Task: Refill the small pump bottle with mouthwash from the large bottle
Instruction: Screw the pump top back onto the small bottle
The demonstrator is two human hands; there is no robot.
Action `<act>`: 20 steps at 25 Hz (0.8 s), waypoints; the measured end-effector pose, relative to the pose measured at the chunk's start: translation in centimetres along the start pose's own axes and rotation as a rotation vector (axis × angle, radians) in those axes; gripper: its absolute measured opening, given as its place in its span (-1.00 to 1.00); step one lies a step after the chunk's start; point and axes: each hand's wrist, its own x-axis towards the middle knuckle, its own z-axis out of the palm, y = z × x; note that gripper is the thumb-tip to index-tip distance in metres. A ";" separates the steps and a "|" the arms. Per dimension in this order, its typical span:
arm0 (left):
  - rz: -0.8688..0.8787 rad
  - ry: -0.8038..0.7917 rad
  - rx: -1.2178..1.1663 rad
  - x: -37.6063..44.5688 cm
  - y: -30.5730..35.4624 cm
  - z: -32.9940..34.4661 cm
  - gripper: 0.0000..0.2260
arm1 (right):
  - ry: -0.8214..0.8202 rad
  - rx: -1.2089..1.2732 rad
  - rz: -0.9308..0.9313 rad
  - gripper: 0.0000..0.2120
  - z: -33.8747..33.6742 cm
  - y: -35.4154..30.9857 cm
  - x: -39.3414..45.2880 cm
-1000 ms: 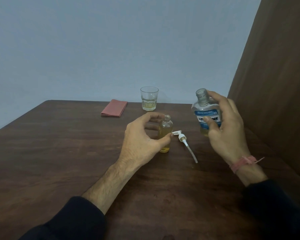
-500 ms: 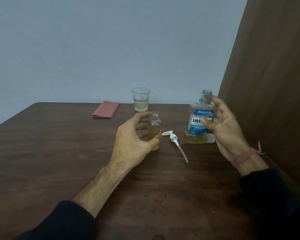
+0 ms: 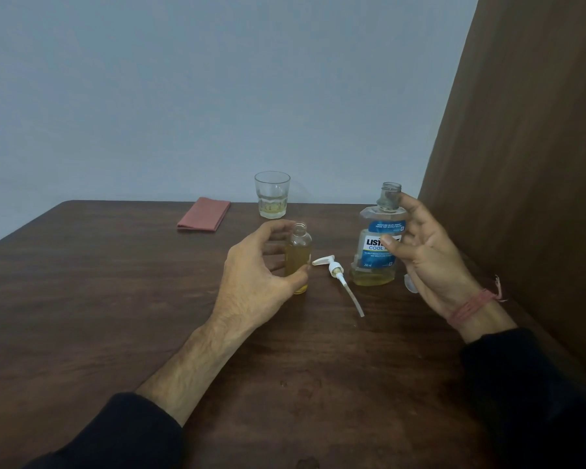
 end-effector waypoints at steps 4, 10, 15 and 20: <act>-0.019 -0.005 0.010 0.0 0.1 0.0 -0.36 | -0.021 0.013 0.003 -0.28 -0.3 -0.1 0.0; -0.044 -0.022 0.022 0.0 0.4 0.0 -0.34 | 0.048 -0.015 -0.058 -0.15 -0.2 -0.7 0.2; -0.040 -0.028 0.018 0.0 0.4 -0.1 -0.35 | 0.155 -0.062 -0.118 -0.23 0.1 -0.8 0.1; -0.030 -0.031 0.024 0.0 0.5 -0.2 -0.36 | 0.298 -0.109 -0.214 -0.36 0.1 -1.4 0.0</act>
